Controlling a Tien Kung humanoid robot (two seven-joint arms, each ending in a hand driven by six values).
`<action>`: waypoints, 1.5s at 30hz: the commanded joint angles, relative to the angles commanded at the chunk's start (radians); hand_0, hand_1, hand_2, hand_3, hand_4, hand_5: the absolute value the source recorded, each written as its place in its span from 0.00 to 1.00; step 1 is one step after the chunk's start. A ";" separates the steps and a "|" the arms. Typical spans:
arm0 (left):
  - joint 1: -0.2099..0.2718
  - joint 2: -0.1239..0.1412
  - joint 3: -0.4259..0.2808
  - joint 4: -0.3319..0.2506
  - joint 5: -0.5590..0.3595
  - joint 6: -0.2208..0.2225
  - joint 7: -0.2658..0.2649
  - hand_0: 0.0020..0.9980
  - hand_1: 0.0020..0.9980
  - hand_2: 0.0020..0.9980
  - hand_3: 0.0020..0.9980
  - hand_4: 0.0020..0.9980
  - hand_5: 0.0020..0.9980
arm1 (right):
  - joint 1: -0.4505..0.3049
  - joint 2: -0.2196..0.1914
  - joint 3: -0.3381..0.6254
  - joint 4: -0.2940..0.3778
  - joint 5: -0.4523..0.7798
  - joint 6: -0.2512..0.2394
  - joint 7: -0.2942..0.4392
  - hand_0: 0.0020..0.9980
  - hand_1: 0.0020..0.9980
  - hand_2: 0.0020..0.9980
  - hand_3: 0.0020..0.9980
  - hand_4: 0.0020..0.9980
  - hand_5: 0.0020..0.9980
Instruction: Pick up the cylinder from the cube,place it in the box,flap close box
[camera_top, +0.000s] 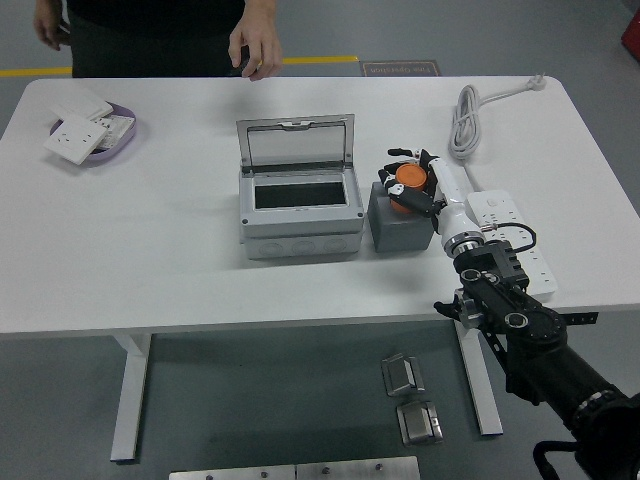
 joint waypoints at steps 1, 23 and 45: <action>0.000 0.000 0.000 0.000 0.000 0.000 0.000 0.59 0.63 0.58 0.59 0.63 0.20 | 0.000 0.000 -0.001 0.001 0.001 0.000 0.000 0.68 0.64 0.55 0.54 0.60 0.02; -0.001 0.002 0.009 0.000 -0.006 0.005 -0.007 0.58 0.63 0.59 0.59 0.64 0.22 | 0.018 0.000 -0.025 0.012 0.002 -0.009 -0.010 0.61 0.58 0.50 0.42 0.17 0.00; 0.010 -0.002 -0.006 0.000 0.003 0.009 0.003 0.58 0.63 0.59 0.59 0.66 0.25 | 0.114 -0.034 -0.191 0.259 -0.249 -0.137 -0.193 0.45 0.51 0.49 0.39 0.16 0.00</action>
